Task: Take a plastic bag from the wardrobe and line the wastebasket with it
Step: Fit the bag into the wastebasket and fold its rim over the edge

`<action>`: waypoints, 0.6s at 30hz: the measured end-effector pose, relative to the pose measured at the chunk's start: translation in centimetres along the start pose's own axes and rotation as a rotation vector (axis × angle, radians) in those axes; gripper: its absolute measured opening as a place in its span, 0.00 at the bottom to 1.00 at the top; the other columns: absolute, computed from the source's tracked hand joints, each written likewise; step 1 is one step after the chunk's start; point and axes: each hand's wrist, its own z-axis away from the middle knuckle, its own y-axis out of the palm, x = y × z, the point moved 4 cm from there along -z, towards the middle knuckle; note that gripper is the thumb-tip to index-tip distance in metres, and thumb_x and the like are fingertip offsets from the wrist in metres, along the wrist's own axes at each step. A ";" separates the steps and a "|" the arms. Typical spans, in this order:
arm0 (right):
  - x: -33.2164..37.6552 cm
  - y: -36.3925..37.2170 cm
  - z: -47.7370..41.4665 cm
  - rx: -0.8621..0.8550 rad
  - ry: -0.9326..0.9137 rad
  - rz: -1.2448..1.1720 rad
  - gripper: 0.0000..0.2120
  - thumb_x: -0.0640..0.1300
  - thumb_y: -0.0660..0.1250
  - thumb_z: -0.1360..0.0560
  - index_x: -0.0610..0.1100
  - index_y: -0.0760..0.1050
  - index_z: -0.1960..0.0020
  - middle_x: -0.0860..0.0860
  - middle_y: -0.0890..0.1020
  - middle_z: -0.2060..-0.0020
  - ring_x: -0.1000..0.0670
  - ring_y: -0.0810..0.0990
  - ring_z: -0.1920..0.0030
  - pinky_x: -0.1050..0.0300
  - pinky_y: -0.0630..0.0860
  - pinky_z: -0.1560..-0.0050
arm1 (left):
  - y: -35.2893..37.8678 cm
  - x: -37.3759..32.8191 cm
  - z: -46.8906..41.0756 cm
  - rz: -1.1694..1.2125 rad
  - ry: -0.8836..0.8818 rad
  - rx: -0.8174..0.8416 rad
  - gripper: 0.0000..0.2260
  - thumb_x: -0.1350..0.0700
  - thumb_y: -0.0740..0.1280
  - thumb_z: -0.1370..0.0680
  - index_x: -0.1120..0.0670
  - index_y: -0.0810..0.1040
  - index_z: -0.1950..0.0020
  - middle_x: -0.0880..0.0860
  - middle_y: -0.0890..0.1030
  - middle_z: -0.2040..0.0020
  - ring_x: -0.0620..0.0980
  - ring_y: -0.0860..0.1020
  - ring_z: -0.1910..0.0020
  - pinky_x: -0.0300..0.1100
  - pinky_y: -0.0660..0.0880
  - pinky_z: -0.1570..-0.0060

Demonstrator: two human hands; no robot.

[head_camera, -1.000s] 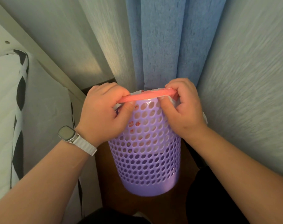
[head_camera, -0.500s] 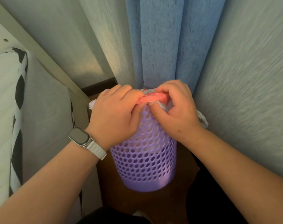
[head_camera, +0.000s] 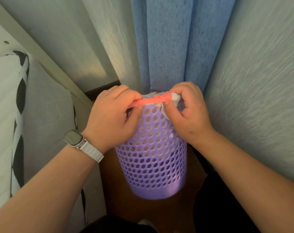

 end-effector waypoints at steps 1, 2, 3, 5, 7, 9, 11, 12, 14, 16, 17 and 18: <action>0.2 0.0 0.0 -0.011 -0.004 0.009 0.10 0.48 0.64 0.25 0.40 0.74 0.56 0.49 0.76 0.58 0.48 0.73 0.56 0.49 0.70 0.52 | -0.1 -0.3 0.0 -0.016 -0.001 0.008 0.10 0.52 0.62 0.22 0.57 0.79 0.51 0.53 0.79 0.57 0.56 0.77 0.58 0.54 0.72 0.56; 0.4 0.1 0.1 -0.018 -0.009 0.017 0.10 0.48 0.64 0.25 0.41 0.74 0.56 0.49 0.75 0.58 0.48 0.73 0.56 0.48 0.70 0.53 | -0.1 -0.6 0.0 -0.042 -0.005 0.012 0.11 0.50 0.63 0.22 0.55 0.79 0.49 0.52 0.80 0.55 0.55 0.77 0.56 0.53 0.71 0.54; 0.6 0.1 0.1 -0.024 -0.011 0.027 0.10 0.49 0.64 0.25 0.41 0.74 0.56 0.49 0.75 0.59 0.48 0.73 0.57 0.47 0.70 0.54 | 0.0 -1.1 0.0 -0.066 -0.012 0.009 0.11 0.48 0.63 0.22 0.54 0.79 0.47 0.51 0.80 0.53 0.54 0.78 0.54 0.53 0.70 0.52; 1.1 0.2 0.2 -0.039 -0.012 0.055 0.10 0.50 0.64 0.26 0.42 0.73 0.56 0.49 0.75 0.60 0.48 0.72 0.57 0.46 0.69 0.55 | 0.1 -2.1 -0.1 -0.103 -0.033 -0.029 0.11 0.48 0.64 0.22 0.51 0.80 0.45 0.49 0.80 0.54 0.52 0.78 0.53 0.51 0.68 0.50; 1.5 0.2 0.2 -0.053 0.000 0.070 0.10 0.50 0.65 0.26 0.43 0.74 0.56 0.49 0.76 0.60 0.48 0.72 0.58 0.45 0.69 0.56 | 0.3 -2.8 -0.2 -0.159 -0.057 -0.078 0.09 0.48 0.63 0.21 0.51 0.80 0.47 0.49 0.80 0.56 0.53 0.78 0.56 0.51 0.66 0.51; 1.7 0.3 0.3 -0.058 0.019 0.074 0.09 0.49 0.66 0.26 0.44 0.74 0.55 0.50 0.76 0.60 0.48 0.73 0.58 0.45 0.69 0.56 | 0.4 -2.8 -0.3 -0.202 -0.067 -0.099 0.09 0.48 0.62 0.20 0.51 0.80 0.50 0.49 0.79 0.59 0.53 0.77 0.58 0.51 0.65 0.52; 1.8 0.3 0.2 -0.044 0.026 0.056 0.08 0.49 0.67 0.27 0.44 0.74 0.54 0.51 0.75 0.59 0.48 0.73 0.57 0.44 0.70 0.55 | 0.5 -2.6 -0.2 -0.207 -0.065 -0.095 0.10 0.48 0.61 0.20 0.51 0.79 0.52 0.50 0.78 0.60 0.54 0.76 0.59 0.51 0.65 0.53; 1.8 0.4 0.2 -0.028 0.018 0.039 0.09 0.49 0.67 0.27 0.44 0.74 0.53 0.52 0.75 0.58 0.49 0.73 0.56 0.45 0.71 0.54 | 0.4 -2.4 -0.2 -0.205 -0.066 -0.088 0.10 0.48 0.60 0.20 0.52 0.78 0.53 0.50 0.77 0.61 0.54 0.75 0.60 0.51 0.64 0.53; 1.7 0.4 0.1 0.001 -0.011 0.009 0.10 0.48 0.67 0.27 0.43 0.76 0.51 0.53 0.75 0.55 0.49 0.74 0.54 0.46 0.71 0.50 | 0.3 -1.9 -0.2 -0.201 -0.069 -0.083 0.10 0.49 0.61 0.20 0.52 0.78 0.55 0.50 0.77 0.61 0.54 0.75 0.60 0.51 0.64 0.54; 1.4 0.3 0.1 0.001 -0.026 -0.014 0.13 0.48 0.67 0.28 0.40 0.77 0.47 0.53 0.75 0.52 0.49 0.76 0.50 0.47 0.72 0.46 | 0.0 -1.4 -0.2 -0.202 -0.087 -0.100 0.10 0.50 0.62 0.21 0.53 0.77 0.57 0.51 0.77 0.63 0.54 0.75 0.62 0.50 0.64 0.56; 1.2 0.1 0.1 -0.003 -0.024 -0.020 0.15 0.48 0.67 0.28 0.39 0.77 0.46 0.53 0.75 0.50 0.48 0.76 0.49 0.48 0.72 0.45 | -0.2 -1.1 -0.3 -0.203 -0.099 -0.115 0.09 0.51 0.62 0.22 0.53 0.76 0.59 0.51 0.77 0.64 0.54 0.74 0.62 0.49 0.64 0.56; 1.0 0.1 0.0 -0.005 -0.021 -0.021 0.16 0.48 0.67 0.28 0.39 0.77 0.45 0.53 0.75 0.50 0.48 0.76 0.48 0.48 0.72 0.43 | -0.3 -0.8 -0.3 -0.205 -0.104 -0.129 0.09 0.51 0.62 0.22 0.54 0.76 0.60 0.51 0.77 0.64 0.54 0.74 0.63 0.49 0.63 0.56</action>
